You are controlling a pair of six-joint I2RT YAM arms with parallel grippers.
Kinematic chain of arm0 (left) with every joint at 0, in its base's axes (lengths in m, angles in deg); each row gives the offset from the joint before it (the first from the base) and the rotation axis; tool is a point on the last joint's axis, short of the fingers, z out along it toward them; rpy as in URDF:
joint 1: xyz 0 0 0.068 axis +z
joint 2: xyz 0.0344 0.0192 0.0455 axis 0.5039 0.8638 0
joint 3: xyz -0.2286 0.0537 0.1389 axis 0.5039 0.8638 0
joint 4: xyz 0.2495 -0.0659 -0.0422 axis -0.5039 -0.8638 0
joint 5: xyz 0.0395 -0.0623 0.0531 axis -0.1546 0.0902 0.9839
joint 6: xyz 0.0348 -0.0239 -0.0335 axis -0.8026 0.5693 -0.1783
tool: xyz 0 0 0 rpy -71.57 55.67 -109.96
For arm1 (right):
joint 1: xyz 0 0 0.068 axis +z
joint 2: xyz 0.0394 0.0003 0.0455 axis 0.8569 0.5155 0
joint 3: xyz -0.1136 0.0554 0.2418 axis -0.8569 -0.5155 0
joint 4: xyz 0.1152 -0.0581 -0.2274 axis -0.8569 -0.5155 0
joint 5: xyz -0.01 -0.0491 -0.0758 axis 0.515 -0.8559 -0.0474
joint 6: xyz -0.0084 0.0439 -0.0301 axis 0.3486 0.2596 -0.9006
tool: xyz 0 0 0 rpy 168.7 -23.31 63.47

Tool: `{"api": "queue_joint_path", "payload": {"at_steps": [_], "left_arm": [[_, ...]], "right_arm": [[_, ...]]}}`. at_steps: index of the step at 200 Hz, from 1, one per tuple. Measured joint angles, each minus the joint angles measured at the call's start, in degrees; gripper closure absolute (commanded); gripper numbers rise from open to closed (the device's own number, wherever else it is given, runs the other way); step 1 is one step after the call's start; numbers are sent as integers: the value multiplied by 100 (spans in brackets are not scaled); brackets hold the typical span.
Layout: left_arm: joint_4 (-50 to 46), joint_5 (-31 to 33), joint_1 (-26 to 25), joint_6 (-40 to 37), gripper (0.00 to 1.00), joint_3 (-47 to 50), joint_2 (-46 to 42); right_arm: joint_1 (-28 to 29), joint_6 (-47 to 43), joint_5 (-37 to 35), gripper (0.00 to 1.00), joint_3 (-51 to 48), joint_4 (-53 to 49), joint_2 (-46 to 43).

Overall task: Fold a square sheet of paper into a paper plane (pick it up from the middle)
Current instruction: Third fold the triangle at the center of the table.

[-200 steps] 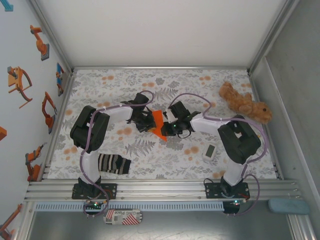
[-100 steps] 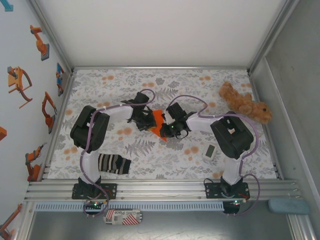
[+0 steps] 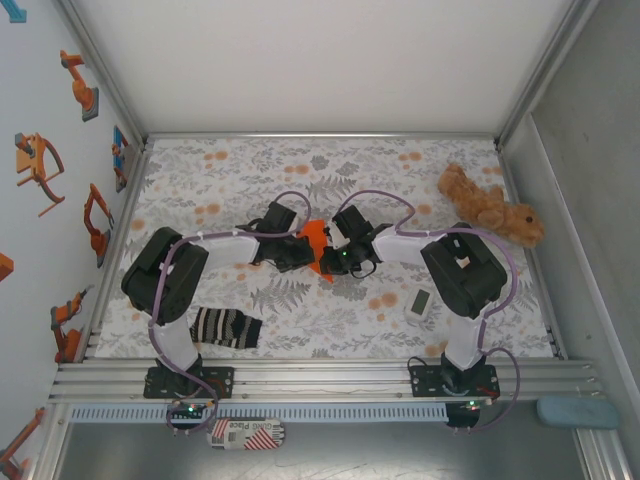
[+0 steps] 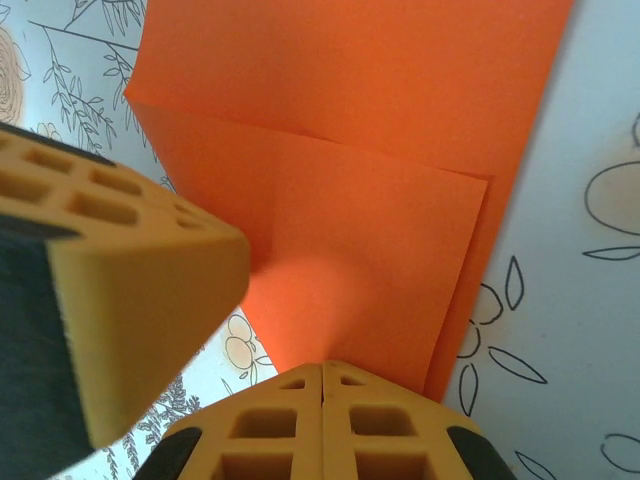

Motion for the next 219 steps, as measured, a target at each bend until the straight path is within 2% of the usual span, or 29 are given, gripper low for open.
{"api": "queue_joint_path", "payload": {"at_steps": [123, 190, 219], "left_arm": [[348, -127, 68, -144, 94, 111, 201], [400, -592, 977, -494, 94, 358, 105], [310, -546, 1180, -581, 93, 358, 55]], "right_arm": [[15, 85, -87, 100, 0, -24, 0], [33, -35, -160, 100, -2, 0, 0], [35, -48, -153, 100, 4, 0, -2]]}}
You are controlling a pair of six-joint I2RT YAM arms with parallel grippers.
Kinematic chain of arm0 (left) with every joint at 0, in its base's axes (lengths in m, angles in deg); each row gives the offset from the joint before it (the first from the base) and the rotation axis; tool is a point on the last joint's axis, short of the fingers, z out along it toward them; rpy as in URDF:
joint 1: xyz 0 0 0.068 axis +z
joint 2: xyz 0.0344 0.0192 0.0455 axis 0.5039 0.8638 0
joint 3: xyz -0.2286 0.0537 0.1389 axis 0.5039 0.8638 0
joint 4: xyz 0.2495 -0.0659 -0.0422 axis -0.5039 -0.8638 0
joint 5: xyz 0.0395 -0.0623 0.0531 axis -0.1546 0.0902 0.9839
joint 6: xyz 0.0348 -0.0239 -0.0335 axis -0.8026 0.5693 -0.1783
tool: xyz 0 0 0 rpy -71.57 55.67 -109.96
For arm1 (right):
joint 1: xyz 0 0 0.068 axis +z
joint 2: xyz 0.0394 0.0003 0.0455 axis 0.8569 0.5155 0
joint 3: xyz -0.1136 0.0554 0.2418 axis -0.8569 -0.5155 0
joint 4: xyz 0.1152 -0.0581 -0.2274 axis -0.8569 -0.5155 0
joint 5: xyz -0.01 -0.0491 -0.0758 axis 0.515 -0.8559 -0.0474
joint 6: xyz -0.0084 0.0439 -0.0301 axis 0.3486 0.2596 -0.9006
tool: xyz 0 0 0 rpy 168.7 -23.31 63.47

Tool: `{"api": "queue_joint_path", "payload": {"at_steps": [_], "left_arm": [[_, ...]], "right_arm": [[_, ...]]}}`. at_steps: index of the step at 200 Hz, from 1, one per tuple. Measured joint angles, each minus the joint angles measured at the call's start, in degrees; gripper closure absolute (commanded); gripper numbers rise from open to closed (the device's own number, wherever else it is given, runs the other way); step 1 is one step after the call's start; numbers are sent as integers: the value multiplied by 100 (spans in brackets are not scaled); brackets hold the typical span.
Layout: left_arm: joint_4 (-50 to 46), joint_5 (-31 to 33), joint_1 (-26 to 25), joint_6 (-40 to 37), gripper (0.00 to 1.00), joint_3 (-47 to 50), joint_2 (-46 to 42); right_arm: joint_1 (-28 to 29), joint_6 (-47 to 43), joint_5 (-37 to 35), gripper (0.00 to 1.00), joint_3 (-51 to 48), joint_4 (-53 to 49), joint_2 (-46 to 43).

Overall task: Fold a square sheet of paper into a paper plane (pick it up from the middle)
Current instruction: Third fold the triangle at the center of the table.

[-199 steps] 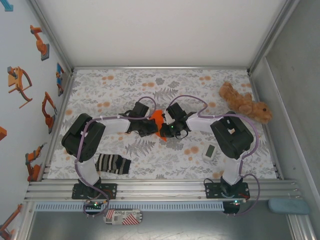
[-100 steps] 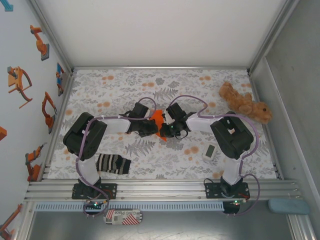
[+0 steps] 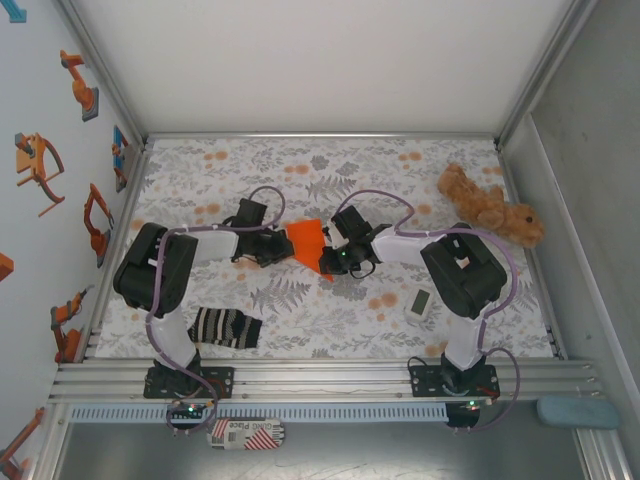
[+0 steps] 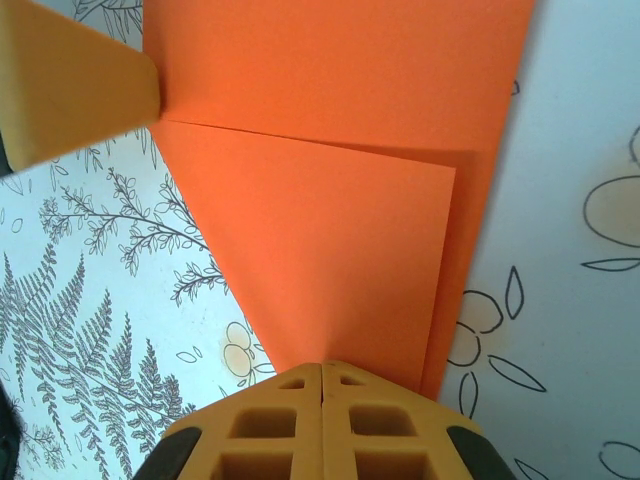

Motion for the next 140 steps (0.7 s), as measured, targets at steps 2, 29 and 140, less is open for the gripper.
{"api": "queue_joint_path", "payload": {"at_steps": [2, 29, 140], "left_arm": [[-20, 13, 13, -9, 93, 0, -13], [-332, 385, 186, -35, 91, -22, -251], [116, 678, -4, 1185, 62, 684, -1696]], "right_arm": [[0, -2, 0, 100, 2, 0, -2], [2, 50, -7, 100, 7, -22, -59], [2, 627, -188, 93, -459, 824, -1154]]}}
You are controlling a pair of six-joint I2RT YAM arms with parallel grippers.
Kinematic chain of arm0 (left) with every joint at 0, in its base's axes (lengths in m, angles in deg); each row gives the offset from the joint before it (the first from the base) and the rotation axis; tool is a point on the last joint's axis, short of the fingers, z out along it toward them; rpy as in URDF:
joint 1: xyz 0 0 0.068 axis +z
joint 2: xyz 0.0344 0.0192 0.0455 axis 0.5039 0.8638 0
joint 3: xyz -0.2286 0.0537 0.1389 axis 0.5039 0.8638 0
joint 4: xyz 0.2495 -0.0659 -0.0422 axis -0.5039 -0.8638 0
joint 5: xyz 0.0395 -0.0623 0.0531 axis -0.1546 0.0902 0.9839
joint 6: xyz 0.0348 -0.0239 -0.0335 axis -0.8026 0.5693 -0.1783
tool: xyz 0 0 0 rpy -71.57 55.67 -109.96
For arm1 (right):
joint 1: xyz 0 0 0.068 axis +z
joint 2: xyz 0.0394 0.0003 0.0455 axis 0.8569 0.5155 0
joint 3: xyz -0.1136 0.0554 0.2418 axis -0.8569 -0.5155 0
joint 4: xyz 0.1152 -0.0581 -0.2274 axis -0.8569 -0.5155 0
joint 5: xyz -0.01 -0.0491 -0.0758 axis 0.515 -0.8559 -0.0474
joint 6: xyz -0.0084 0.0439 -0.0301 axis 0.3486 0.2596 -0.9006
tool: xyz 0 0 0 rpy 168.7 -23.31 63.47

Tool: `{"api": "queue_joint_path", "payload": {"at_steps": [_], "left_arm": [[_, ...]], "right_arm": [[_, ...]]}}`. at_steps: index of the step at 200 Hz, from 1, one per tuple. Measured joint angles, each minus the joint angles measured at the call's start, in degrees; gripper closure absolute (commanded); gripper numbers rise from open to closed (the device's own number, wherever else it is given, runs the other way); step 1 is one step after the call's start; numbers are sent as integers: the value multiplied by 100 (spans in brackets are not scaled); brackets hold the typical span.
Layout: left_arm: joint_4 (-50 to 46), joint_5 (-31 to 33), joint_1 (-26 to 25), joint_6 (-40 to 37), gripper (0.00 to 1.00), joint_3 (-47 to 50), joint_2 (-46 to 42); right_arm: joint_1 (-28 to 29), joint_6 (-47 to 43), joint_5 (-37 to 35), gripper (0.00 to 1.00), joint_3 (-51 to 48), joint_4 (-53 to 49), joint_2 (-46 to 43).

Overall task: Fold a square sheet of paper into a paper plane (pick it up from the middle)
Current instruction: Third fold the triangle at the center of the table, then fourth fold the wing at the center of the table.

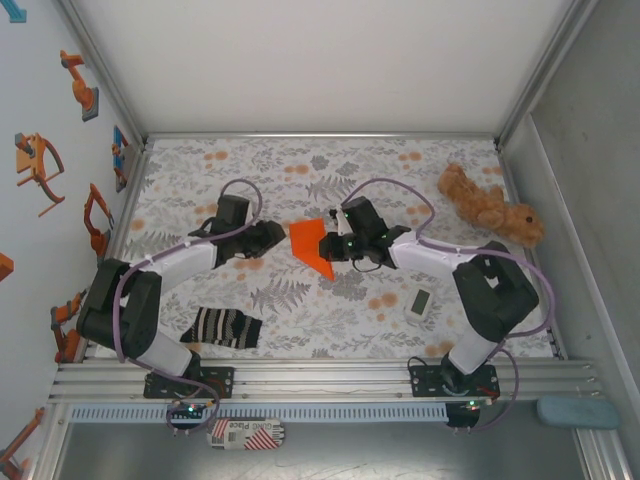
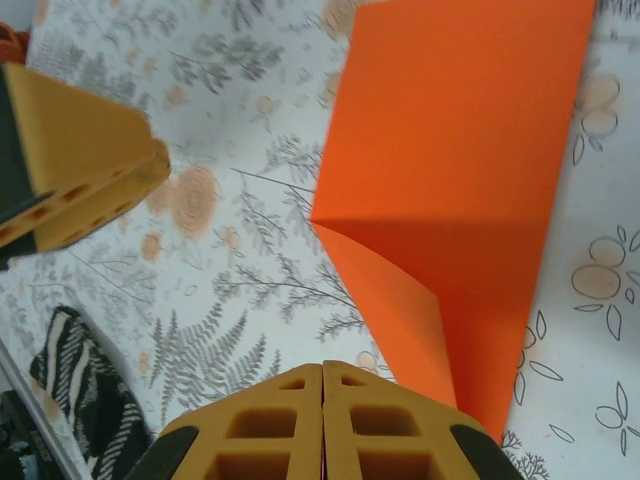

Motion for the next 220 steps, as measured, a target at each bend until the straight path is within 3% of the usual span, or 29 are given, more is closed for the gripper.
{"api": "queue_joint_path", "payload": {"at_steps": [67, 220], "left_arm": [[592, -9, -546, 695, 55, 125, 470], [940, -94, -560, 1270, 55, 4, 1095]], "right_arm": [[11, 0, -125, 93, 254, -197, 811], [-39, 420, -313, 92, -2, 203, 931]]}}
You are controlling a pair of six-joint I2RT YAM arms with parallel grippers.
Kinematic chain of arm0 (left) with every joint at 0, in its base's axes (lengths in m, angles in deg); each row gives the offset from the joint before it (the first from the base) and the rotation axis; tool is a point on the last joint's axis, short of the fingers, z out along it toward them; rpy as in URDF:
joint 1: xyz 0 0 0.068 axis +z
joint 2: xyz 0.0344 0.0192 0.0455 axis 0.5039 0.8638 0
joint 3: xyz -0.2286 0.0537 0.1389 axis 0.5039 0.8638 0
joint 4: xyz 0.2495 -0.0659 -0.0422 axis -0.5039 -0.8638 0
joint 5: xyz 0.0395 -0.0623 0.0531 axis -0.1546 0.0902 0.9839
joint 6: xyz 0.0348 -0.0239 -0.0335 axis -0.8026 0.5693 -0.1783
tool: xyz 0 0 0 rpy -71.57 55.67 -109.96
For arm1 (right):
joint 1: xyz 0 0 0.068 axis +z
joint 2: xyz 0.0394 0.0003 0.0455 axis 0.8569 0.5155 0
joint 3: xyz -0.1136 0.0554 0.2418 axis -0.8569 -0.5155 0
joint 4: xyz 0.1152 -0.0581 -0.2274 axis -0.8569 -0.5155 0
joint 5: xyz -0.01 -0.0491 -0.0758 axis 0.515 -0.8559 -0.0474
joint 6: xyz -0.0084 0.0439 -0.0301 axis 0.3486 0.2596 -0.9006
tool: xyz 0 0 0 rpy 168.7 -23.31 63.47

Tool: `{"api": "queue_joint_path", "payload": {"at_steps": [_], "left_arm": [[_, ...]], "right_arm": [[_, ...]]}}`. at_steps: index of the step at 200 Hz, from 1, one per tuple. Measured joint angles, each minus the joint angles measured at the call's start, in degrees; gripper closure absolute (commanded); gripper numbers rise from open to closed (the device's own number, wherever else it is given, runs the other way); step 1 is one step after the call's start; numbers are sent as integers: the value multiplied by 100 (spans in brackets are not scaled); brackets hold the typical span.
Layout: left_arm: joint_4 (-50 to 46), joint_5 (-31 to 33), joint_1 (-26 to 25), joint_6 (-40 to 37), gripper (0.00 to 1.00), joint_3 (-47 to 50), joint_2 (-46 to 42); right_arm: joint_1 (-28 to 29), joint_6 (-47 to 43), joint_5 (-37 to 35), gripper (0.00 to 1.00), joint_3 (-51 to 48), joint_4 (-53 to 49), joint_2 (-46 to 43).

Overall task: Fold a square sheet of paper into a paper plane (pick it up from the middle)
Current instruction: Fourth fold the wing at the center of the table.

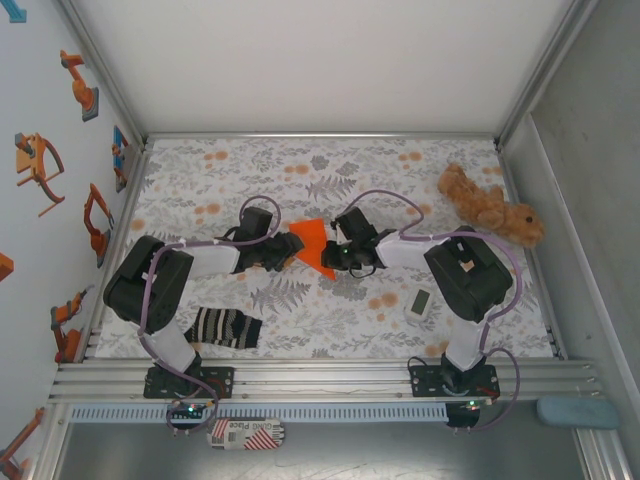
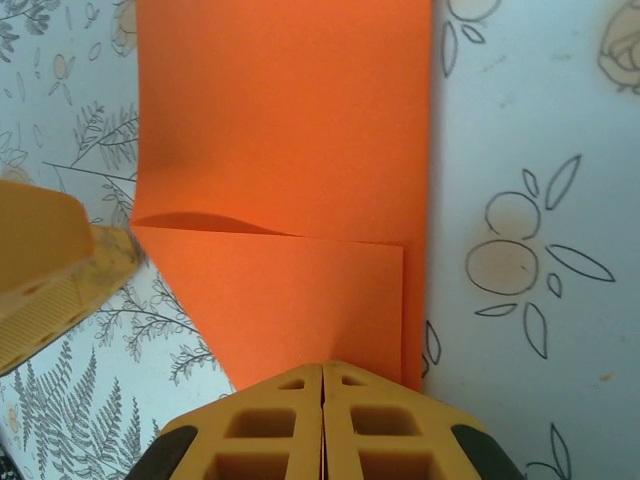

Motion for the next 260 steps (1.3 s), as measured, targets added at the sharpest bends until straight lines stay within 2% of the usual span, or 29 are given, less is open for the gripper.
{"api": "queue_joint_path", "payload": {"at_steps": [59, 145, 208, 260], "left_arm": [[-17, -15, 2, 61, 55, -4, 79], [111, -120, 2, 175, 65, -4, 190], [192, -225, 11, 212, 70, -101, 295], [219, -323, 13, 210, 70, -247, 321]], "right_arm": [[-109, 203, 122, 91, -105, 223, -2], [-343, 776, 656, 91, -597, 1097, 20], [-380, 846, 748, 91, -640, 1204, 35], [-396, 863, 785, 91, -645, 1220, 42]]}}
